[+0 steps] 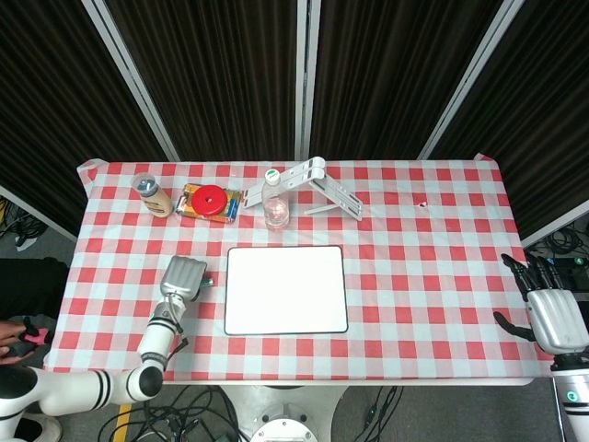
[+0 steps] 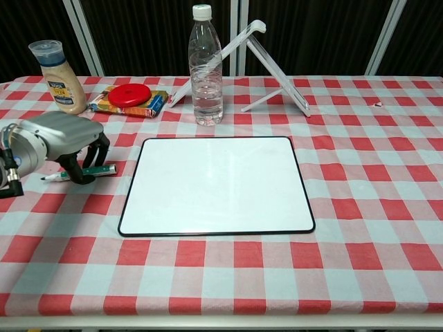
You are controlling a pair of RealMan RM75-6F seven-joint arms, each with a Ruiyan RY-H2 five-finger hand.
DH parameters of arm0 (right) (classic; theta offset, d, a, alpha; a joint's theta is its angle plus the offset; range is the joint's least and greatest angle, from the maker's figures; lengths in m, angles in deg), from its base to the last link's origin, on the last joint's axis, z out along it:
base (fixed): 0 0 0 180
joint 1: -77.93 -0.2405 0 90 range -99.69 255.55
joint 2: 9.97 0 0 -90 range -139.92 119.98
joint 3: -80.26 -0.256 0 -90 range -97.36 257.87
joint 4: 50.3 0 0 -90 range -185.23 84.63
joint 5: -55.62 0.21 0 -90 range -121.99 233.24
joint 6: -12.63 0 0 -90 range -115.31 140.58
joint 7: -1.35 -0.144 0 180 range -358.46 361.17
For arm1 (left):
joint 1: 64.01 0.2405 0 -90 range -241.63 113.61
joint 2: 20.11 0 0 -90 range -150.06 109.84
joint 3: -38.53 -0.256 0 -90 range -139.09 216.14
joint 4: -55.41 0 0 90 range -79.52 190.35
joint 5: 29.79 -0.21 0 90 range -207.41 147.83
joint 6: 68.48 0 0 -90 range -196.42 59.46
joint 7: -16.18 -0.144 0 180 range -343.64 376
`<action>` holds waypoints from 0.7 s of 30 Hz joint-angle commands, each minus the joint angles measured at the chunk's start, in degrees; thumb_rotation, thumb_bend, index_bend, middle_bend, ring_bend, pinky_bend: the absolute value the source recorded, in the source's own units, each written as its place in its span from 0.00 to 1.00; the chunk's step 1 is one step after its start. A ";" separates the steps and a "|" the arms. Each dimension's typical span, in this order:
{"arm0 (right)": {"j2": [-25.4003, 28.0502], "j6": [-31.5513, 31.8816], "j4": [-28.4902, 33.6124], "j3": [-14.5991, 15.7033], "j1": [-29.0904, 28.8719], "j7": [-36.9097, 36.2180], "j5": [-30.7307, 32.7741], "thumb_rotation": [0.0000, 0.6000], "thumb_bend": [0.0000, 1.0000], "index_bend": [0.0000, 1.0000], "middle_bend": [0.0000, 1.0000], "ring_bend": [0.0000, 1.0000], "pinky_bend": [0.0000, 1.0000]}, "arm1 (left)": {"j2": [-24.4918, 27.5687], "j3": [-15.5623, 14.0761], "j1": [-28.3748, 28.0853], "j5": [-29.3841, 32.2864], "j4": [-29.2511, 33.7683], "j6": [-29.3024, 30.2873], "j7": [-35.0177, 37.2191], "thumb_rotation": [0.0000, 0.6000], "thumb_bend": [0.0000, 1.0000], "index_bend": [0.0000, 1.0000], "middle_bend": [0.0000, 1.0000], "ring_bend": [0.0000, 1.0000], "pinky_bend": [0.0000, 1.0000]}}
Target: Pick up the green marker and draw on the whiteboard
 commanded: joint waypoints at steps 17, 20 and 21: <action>1.18 0.40 1.82 0.45 0.27 1.25 -0.72 1.00 0.13 0.00 0.18 0.00 0.01 | -4.44 6.24 -4.00 -35.41 -8.70 -9.30 49.34 1.00 0.41 0.57 0.58 0.85 1.00; 1.31 0.22 2.09 0.49 0.23 1.43 -0.70 1.00 0.13 0.00 0.18 0.00 0.01 | -7.15 6.37 -5.13 -38.18 -13.51 -9.18 55.87 1.00 0.41 0.57 0.58 0.83 1.00; 1.34 0.12 2.15 0.51 0.20 1.49 -0.66 1.00 0.13 0.00 0.18 0.00 0.01 | -7.87 6.36 -5.41 -38.70 -14.73 -9.21 57.52 1.00 0.42 0.57 0.58 0.83 1.00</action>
